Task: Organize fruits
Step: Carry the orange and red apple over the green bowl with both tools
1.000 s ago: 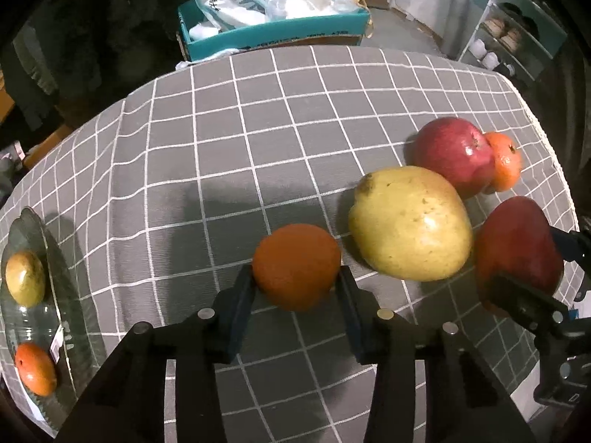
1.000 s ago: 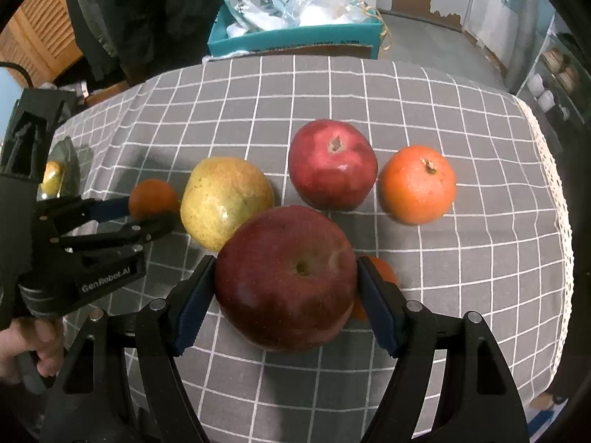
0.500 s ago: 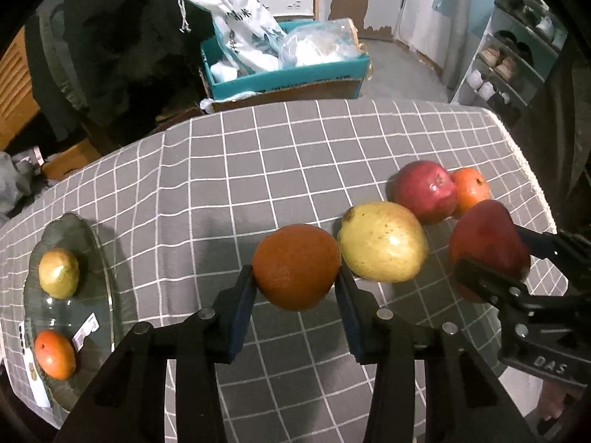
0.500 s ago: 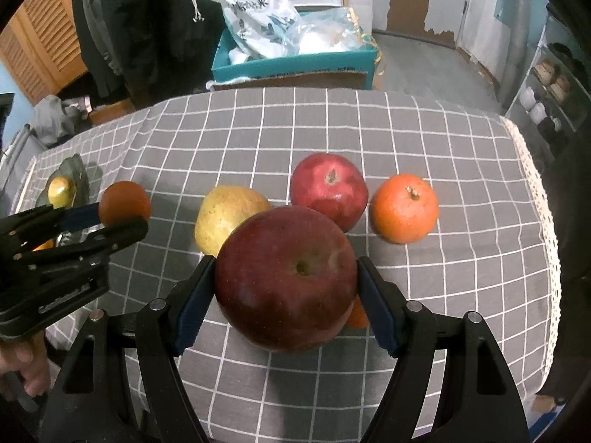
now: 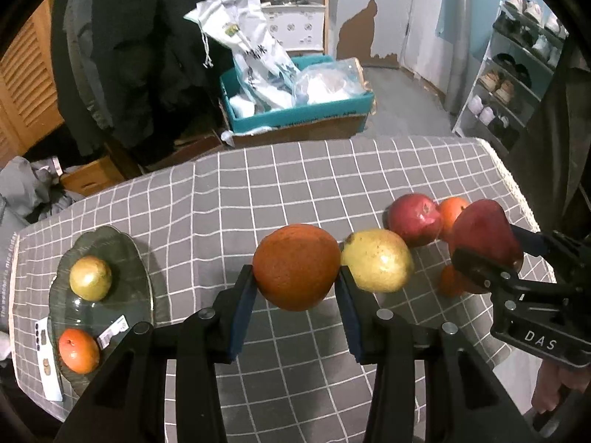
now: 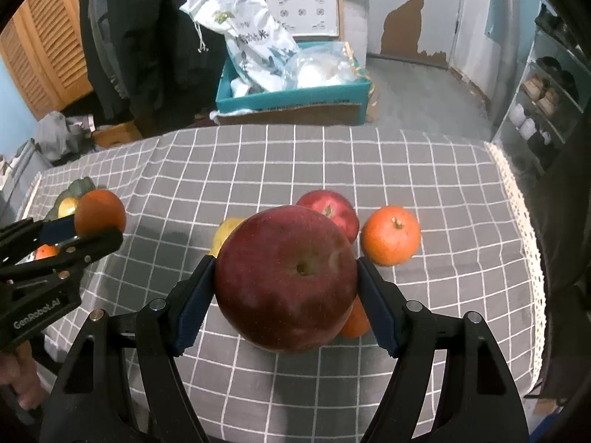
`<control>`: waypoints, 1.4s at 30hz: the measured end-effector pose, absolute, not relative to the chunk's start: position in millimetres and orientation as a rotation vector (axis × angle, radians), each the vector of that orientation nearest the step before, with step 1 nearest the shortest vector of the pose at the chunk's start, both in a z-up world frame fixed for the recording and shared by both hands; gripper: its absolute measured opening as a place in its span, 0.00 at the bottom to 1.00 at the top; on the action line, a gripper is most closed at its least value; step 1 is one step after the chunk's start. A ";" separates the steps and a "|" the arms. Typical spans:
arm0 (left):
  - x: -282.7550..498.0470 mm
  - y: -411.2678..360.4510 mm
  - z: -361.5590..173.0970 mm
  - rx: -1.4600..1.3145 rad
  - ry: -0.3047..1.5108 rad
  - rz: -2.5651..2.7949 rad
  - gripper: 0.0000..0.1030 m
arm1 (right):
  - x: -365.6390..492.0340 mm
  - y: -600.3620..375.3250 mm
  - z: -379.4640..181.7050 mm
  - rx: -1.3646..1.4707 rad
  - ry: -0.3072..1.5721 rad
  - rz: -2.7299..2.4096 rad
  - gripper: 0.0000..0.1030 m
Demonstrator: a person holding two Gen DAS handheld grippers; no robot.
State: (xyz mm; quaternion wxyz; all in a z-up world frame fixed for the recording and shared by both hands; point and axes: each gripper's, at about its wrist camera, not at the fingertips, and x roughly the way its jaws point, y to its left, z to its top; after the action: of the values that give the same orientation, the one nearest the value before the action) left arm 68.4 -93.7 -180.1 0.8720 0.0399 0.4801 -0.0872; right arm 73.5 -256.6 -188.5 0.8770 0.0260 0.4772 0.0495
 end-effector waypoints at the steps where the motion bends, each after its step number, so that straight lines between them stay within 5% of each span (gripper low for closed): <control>1: 67.7 -92.3 -176.9 0.079 0.996 -0.181 0.43 | 73.2 -256.8 -185.5 0.053 0.990 0.100 0.73; 42: 45.5 1.3 -117.6 -0.079 0.860 -0.065 0.43 | 77.9 -189.6 -109.1 0.013 0.843 0.189 0.73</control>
State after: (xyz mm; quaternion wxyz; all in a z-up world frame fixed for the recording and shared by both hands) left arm 45.5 1.3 -117.6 0.9078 -0.0385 0.4165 -0.0313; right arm 77.9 -189.6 -109.1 0.9081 0.0065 0.4086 0.0916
